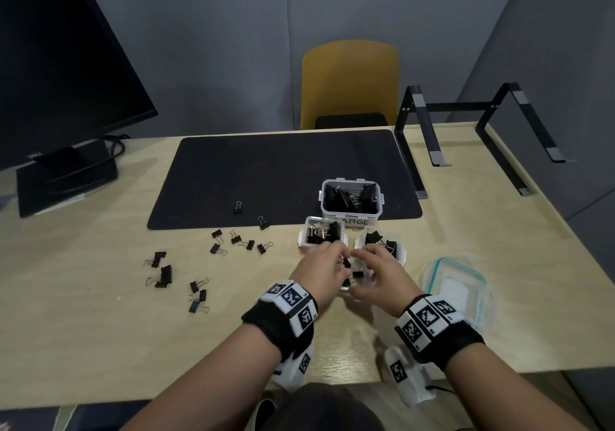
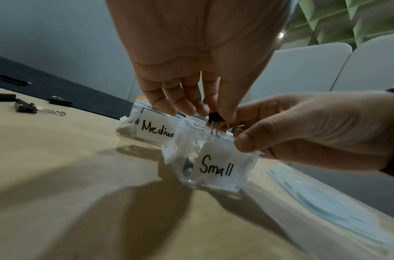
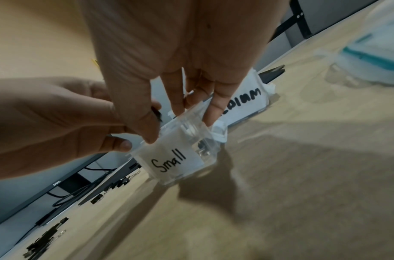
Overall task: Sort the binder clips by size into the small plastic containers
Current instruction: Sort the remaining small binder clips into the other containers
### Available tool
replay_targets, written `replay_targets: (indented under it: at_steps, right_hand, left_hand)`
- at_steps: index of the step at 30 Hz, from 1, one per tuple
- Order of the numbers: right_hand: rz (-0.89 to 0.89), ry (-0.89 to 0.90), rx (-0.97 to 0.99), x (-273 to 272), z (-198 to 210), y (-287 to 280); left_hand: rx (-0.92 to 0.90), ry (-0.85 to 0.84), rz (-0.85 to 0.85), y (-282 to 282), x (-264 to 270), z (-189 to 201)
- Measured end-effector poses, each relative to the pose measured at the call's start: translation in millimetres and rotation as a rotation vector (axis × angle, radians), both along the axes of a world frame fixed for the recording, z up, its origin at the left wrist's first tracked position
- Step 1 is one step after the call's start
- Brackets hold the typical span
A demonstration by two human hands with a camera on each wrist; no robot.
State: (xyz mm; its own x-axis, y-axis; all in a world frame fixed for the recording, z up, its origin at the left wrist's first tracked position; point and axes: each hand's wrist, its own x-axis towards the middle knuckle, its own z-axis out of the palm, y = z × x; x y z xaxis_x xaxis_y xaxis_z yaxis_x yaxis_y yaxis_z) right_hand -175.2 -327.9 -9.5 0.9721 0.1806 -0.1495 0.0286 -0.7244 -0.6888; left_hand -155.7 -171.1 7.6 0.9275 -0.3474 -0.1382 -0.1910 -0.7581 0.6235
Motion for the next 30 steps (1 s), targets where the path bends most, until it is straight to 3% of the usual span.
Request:
replay_targets:
  at_steps: [8,18,21,25,30]
  right_hand:
    - [-0.009,0.033,-0.012,0,1,1]
    - [0.051,0.004,-0.154,-1,4,5]
    - [0.048,-0.047,-0.187,-4,3,4]
    - [-0.001,-0.127,-0.166,-10,-2,5]
    - [-0.104,-0.068,-0.107,-18,-11,8]
  left_hand:
    - [-0.008,-0.059,0.137,32,-9,1]
    - [0.237,-0.037,0.509,138,-29,-17]
    - [0.312,0.039,0.604,165,-31,-23]
    - [0.393,0.176,0.636,189,-29,-33]
    - [0.391,0.185,0.621,195,-24,-39]
